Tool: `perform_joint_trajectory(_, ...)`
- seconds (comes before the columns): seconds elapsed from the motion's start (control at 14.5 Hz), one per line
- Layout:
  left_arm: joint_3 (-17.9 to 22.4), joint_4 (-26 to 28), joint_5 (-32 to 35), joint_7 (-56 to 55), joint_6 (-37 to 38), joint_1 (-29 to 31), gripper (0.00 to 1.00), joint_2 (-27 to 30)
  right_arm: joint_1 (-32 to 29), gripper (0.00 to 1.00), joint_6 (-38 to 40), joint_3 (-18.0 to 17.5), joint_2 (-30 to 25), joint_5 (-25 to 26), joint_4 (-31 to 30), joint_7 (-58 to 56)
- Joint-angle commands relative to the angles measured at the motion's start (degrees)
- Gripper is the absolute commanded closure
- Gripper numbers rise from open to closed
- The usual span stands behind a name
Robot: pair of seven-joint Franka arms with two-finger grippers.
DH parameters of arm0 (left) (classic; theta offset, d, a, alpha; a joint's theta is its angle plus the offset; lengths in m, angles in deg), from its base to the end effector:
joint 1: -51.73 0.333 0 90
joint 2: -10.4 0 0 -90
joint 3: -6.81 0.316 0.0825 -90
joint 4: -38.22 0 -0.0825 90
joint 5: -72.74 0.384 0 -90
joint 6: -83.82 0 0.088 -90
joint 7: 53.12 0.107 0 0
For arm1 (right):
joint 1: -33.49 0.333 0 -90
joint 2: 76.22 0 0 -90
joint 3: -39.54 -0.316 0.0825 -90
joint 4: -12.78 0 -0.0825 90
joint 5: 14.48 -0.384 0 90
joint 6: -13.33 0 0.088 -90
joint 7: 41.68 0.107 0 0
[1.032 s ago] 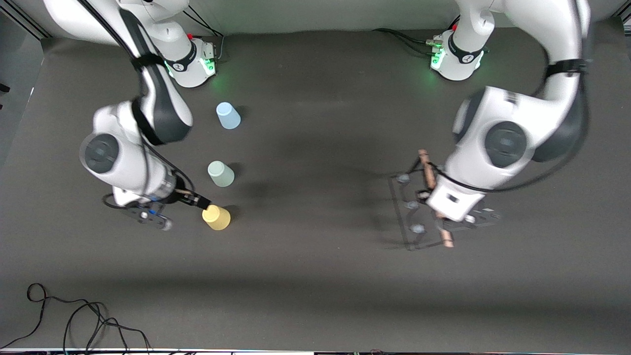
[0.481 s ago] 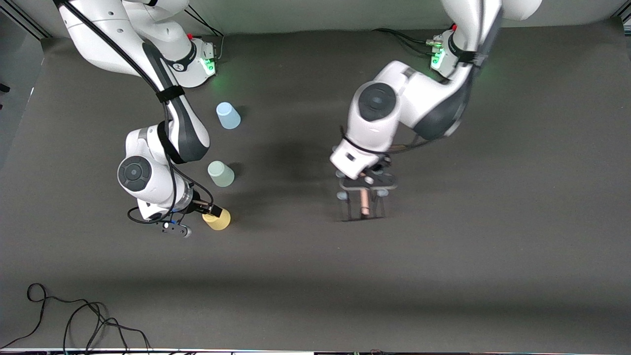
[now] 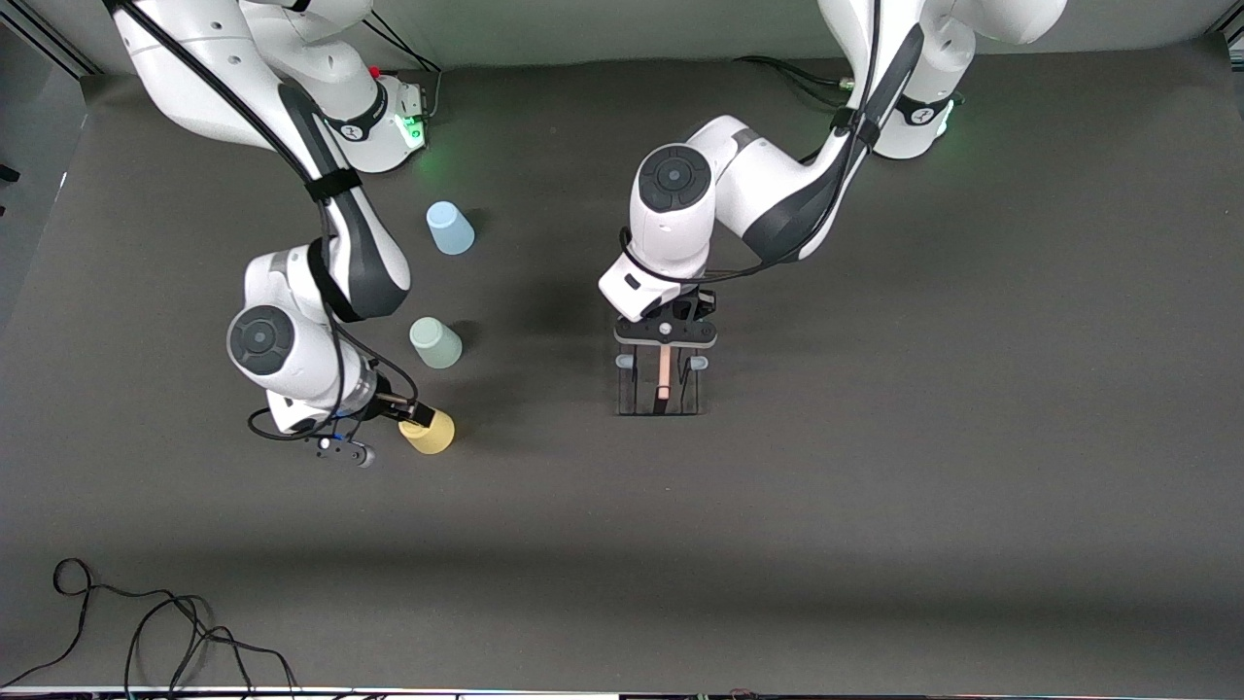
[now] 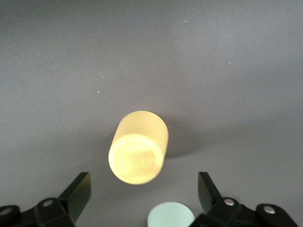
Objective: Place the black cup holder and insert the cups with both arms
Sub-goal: 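Slide the rack toward the cups while the right gripper grasps the yellow cup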
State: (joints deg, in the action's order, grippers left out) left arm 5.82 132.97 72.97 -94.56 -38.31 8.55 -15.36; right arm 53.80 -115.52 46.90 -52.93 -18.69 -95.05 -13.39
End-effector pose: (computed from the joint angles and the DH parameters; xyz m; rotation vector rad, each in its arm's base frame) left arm 0.4854 -0.4695 0.3534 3.1183 -0.0747 0.0281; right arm 0.6107 0.1471 0.2917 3.0973 -0.4767 -0.0550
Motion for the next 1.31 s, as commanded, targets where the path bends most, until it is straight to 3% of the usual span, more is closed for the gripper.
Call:
perform_joint_trajectory(0.0,0.8,0.6,-0.6,-6.3,-3.9,-2.1,1.0,0.1,-1.0,0.0,1.3,0.1,-0.6,-0.9,0.2,-2.9)
perform_joint_trajectory(0.41,0.7,0.4,-0.3,-8.3,-5.0,-3.1,1.0,-0.5,-1.0,0.0,-3.3,-0.1,2.5,-1.0,0.1,-2.9)
perform_joint_trajectory(0.76,0.7,0.6,-0.1,-8.1,-4.7,-3.9,1.0,-0.3,-0.4,0.0,-10.1,-0.6,7.5,-4.8,0.2,-2.9)
perform_joint_trajectory(1.24,0.8,0.6,0.5,-7.8,-4.8,-4.5,1.0,-0.8,-0.3,0.0,-9.6,-0.7,7.6,-5.0,-0.3,-3.5)
